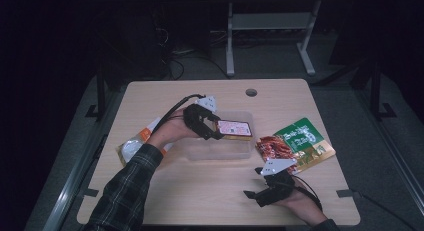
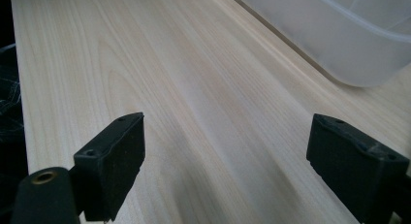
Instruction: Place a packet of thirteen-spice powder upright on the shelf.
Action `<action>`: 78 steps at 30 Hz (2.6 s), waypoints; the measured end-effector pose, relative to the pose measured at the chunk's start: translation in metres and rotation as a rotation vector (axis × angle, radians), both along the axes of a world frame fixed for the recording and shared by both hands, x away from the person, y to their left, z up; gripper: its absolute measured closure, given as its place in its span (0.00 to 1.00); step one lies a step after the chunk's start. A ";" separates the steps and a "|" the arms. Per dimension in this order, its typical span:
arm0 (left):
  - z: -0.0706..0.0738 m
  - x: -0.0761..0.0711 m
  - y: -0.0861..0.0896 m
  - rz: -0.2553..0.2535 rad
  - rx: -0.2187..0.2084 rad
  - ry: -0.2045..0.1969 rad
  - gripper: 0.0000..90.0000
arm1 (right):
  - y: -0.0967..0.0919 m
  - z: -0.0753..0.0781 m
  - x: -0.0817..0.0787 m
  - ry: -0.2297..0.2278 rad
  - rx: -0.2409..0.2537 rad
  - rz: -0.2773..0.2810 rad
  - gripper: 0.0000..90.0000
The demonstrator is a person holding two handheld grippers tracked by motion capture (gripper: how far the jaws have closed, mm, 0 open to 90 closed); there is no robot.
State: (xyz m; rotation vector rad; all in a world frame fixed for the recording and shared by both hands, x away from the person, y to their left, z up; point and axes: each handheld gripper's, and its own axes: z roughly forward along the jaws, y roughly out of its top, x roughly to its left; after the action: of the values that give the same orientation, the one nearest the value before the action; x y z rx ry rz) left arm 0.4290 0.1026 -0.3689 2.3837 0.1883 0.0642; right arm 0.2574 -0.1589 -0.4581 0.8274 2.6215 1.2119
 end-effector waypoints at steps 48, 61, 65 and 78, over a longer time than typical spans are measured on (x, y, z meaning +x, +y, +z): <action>0.023 0.015 -0.033 -0.046 -0.205 -0.015 0.36 | 0.001 0.001 -0.001 0.001 0.008 0.014 0.15; 0.023 0.021 -0.053 -0.064 -0.198 -0.014 0.35 | 0.002 0.001 -0.002 0.005 0.016 0.013 0.15; 0.020 0.023 -0.059 -0.069 -0.203 -0.006 0.35 | 0.002 0.001 -0.002 0.000 0.019 0.020 0.15; 0.003 0.025 -0.085 -0.080 -0.190 0.015 0.35 | 0.003 0.002 -0.003 0.007 0.025 0.024 0.15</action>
State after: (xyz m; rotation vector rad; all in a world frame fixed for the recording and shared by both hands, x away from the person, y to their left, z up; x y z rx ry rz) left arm 0.4535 0.0176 -0.3656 2.1998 0.1009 -0.0085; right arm 0.2548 -0.1561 -0.4564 0.8077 2.6342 1.2528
